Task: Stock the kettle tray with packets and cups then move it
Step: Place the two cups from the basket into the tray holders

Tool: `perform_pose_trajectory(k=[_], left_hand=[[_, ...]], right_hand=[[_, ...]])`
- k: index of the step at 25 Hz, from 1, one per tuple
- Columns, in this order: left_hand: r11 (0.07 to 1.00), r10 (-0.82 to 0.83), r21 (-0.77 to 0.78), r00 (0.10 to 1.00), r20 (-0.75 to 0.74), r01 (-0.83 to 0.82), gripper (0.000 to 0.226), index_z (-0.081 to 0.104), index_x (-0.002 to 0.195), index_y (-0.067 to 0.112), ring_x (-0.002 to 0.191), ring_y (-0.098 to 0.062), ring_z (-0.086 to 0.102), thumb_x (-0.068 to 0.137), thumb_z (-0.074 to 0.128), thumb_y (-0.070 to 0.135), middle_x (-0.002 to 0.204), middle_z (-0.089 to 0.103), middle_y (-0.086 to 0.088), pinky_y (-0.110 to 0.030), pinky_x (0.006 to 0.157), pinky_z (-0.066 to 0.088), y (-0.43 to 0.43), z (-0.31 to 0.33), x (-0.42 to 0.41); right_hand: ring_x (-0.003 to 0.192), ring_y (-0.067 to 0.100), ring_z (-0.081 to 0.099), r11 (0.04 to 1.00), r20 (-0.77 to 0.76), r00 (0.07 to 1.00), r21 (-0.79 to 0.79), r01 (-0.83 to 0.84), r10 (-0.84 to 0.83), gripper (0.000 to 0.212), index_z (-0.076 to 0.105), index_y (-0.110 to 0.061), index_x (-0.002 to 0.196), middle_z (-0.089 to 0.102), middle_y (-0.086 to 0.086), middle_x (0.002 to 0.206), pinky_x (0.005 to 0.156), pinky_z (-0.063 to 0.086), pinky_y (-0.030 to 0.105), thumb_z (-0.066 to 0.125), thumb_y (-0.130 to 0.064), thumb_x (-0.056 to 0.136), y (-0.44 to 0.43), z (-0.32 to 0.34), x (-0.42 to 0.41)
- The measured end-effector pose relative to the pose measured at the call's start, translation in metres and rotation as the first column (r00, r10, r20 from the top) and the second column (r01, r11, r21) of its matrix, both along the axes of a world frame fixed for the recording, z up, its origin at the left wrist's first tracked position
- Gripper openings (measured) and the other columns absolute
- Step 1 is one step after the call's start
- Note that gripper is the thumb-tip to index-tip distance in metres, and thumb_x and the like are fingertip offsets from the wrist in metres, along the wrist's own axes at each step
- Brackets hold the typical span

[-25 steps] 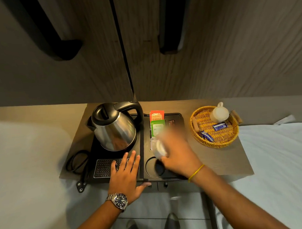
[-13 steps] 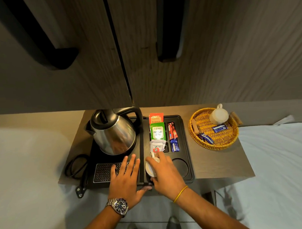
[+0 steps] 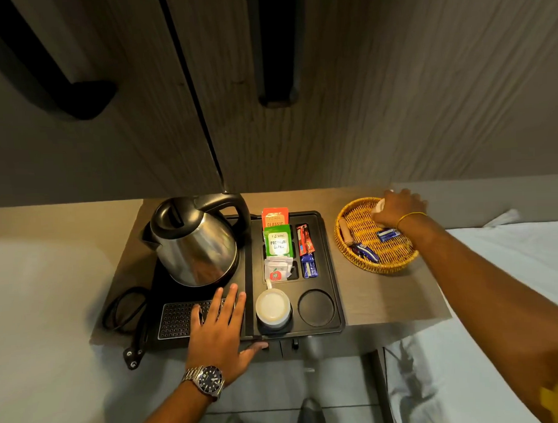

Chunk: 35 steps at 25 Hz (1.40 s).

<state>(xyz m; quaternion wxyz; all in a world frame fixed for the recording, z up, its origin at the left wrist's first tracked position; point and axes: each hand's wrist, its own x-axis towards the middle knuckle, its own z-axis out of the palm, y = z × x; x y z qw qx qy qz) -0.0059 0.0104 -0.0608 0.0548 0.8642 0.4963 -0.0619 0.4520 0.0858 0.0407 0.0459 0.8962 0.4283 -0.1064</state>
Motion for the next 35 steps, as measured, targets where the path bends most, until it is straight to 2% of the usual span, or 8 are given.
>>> perform_pose_trajectory(k=[4, 11, 15, 18, 24, 28, 32, 35], left_hand=[[1.000, 0.001, 0.001, 1.000, 0.011, -0.001, 0.112, 0.032, 0.158, 0.019, 0.153, -0.032, 0.028, 0.076, 0.035, 0.096, 0.167, 0.029, -0.008, -0.070, 0.109, 0.035, 0.002, -0.001, 0.001], [1.000, 0.007, 0.009, 1.000, 0.006, -0.007, 0.111, 0.032, 0.158, 0.019, 0.154, -0.033, 0.027, 0.077, 0.034, 0.095, 0.168, 0.028, -0.008, -0.069, 0.110, 0.033, 0.001, -0.001, 0.000], [0.999, -0.004, 0.033, 1.000, 0.009, 0.003, 0.112, 0.030, 0.158, 0.019, 0.154, -0.033, 0.026, 0.077, 0.035, 0.095, 0.169, 0.024, -0.007, -0.069, 0.110, 0.032, 0.001, -0.003, -0.002], [0.999, -0.010, 0.038, 1.000, 0.010, 0.010, 0.112, 0.030, 0.158, 0.018, 0.154, -0.033, 0.027, 0.077, 0.035, 0.095, 0.169, 0.025, -0.007, -0.069, 0.109, 0.031, 0.002, -0.005, -0.001], [0.999, -0.011, 0.030, 1.000, 0.011, 0.011, 0.112, 0.030, 0.158, 0.019, 0.154, -0.033, 0.027, 0.077, 0.034, 0.095, 0.169, 0.025, -0.008, -0.069, 0.110, 0.032, 0.001, -0.002, 0.000], [0.997, 0.017, 0.071, 0.987, 0.159, -0.029, 0.096, 0.040, 0.154, 0.024, 0.153, -0.024, 0.031, 0.083, 0.036, 0.088, 0.166, 0.033, 0.000, -0.065, 0.114, 0.032, 0.000, 0.009, -0.006], [0.852, 0.325, 0.116, 0.688, 0.649, -0.511, 0.052, 0.062, 0.119, 0.020, 0.110, -0.032, 0.062, 0.088, 0.057, 0.061, 0.118, 0.067, -0.010, -0.054, 0.093, 0.050, 0.018, 0.026, -0.048], [0.681, 0.567, -0.007, 0.521, 0.638, -0.733, 0.046, 0.059, 0.114, 0.001, 0.103, -0.049, 0.060, 0.089, 0.072, 0.038, 0.114, 0.062, -0.028, -0.057, 0.084, 0.053, 0.047, 0.031, -0.087]], right_hand=[[0.119, 0.044, 0.057, 0.988, -0.025, 0.991, 0.085, -0.125, 0.128, 0.053, 0.061, -0.015, 0.130, 0.060, 0.022, 0.129, 0.106, 0.045, 0.054, 0.074, -0.032, 0.083, -0.002, -0.006, -0.004], [0.109, 0.035, 0.060, 0.815, -0.182, 0.933, 0.557, -0.162, 0.310, 0.052, 0.065, -0.026, 0.121, 0.064, 0.012, 0.117, 0.093, 0.051, 0.041, 0.075, -0.042, 0.073, -0.076, 0.025, -0.109], [0.112, 0.028, 0.054, 0.892, -0.390, 0.813, 0.319, -0.321, 0.432, 0.051, 0.059, -0.030, 0.121, 0.057, 0.004, 0.116, 0.094, 0.051, 0.038, 0.069, -0.048, 0.074, -0.121, 0.001, -0.190], [0.115, 0.028, 0.049, 0.896, -0.316, 0.839, 0.190, -0.401, 0.442, 0.051, 0.055, -0.029, 0.127, 0.052, 0.005, 0.122, 0.095, 0.048, 0.034, 0.066, -0.046, 0.080, -0.130, -0.027, -0.206], [0.126, 0.029, 0.044, 0.906, -0.269, 0.872, 0.233, -0.353, 0.409, 0.062, 0.045, -0.032, 0.141, 0.045, 0.006, 0.135, 0.097, 0.052, 0.035, 0.070, -0.040, 0.084, -0.131, -0.053, -0.212], [0.128, 0.026, 0.043, 0.904, -0.283, 0.876, 0.298, -0.308, 0.391, 0.074, 0.038, -0.033, 0.150, 0.040, 0.002, 0.142, 0.105, 0.049, 0.039, 0.064, -0.061, 0.086, -0.140, -0.056, -0.214], [0.125, 0.025, 0.046, 0.875, -0.338, 0.912, 0.483, -0.043, 0.232, 0.062, 0.043, -0.025, 0.147, 0.045, 0.004, 0.141, 0.101, 0.046, 0.038, 0.054, -0.056, 0.094, -0.155, -0.057, -0.216], [0.134, 0.037, 0.047, 0.872, -0.499, 0.867, 0.428, 0.237, 0.009, 0.068, 0.041, -0.013, 0.151, 0.046, 0.018, 0.148, 0.106, 0.044, 0.048, 0.061, -0.048, 0.096, -0.158, -0.061, -0.217]])
